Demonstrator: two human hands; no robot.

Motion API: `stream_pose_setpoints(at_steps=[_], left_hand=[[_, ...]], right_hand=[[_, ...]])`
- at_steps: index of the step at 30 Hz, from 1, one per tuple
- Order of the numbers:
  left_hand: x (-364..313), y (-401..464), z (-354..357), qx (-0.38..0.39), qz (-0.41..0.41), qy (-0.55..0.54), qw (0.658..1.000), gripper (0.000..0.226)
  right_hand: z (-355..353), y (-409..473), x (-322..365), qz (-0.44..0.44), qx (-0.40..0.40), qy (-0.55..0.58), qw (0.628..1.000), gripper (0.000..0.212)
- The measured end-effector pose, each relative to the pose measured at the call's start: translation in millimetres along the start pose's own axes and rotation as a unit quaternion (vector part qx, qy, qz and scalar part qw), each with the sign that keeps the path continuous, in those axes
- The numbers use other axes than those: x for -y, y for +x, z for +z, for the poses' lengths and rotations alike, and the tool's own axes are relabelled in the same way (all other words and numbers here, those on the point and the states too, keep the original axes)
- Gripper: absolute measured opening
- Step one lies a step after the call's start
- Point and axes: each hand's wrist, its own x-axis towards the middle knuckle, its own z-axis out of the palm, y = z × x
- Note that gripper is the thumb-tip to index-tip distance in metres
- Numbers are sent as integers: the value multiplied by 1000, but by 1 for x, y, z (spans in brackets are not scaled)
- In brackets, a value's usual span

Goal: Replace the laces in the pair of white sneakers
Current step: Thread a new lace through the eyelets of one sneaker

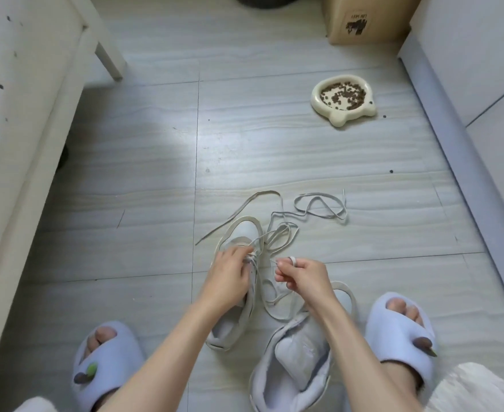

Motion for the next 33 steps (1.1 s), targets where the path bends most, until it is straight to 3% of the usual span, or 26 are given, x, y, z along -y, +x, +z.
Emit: stream_pose_setpoints(at_steps=[8,19,26,33], left_hand=[[6,4,6,-64,-52,94,992,19],[10,14,10,-68,-63,88,992,14],[12,14,14,-74,-64,73,993,13],[14,17,12,-57,-57,79,994,14]], right_hand=[[18,33,-21,-44,-21,-166,985,21],[29,31,-8,-173,-21,-361,916,20],[27,34,-10,-163,4,-373,914,15],[41,32,-19,-157,-54,-330,929,23]])
